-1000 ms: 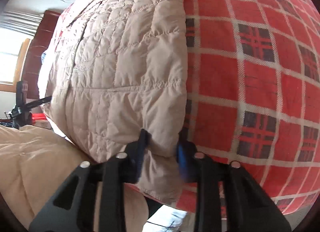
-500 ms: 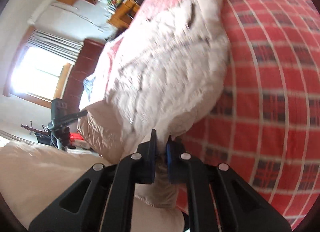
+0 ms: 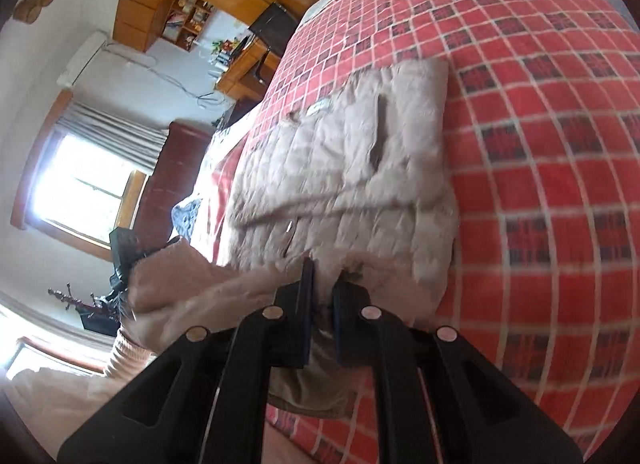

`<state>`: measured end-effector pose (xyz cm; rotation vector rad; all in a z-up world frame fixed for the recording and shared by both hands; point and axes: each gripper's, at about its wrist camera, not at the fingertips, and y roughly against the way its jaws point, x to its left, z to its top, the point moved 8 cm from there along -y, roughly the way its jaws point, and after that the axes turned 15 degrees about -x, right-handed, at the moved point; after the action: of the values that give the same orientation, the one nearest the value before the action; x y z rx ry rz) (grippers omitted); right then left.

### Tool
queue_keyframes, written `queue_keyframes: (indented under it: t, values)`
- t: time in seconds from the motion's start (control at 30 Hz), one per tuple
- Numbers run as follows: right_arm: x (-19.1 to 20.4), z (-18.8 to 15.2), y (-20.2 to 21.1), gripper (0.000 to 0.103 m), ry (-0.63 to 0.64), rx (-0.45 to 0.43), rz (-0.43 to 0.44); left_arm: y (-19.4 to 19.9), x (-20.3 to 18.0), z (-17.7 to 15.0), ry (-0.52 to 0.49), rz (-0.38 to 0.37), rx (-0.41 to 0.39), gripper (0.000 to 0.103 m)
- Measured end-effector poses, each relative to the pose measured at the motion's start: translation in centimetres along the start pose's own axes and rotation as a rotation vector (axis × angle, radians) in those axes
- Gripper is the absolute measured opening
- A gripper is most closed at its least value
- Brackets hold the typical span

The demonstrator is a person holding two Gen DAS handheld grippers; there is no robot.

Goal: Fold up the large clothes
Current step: 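Fold the hem up toward the collar with both grippers and release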

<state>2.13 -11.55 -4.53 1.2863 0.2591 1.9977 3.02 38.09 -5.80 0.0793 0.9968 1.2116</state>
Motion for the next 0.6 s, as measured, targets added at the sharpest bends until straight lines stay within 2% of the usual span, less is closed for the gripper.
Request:
queue_keyframes:
  t: [0.13,0.33,0.5,0.6]
  values:
    - [-2.0,2.4,-1.9,0.007,-0.018,-0.006,-0.017,-2.9,2.3,1.9,0.041,0.029,-0.024,0.006]
    - [-5.4,4.7,-5.5,0.007,-0.104,0.010,-0.034,-7.6,5.2,3.2,0.095,0.080,0.008,0.006]
    - [-7.4,5.5,-8.0,0.009,-0.158,0.037,-0.048,-10.3,6.7,3.8,0.164,0.077,0.048,0.007]
    - [-8.0,6.0,-8.5,0.012,-0.188,0.046,-0.046,-10.7,7.0,4.3,0.211,0.042,0.065,0.009]
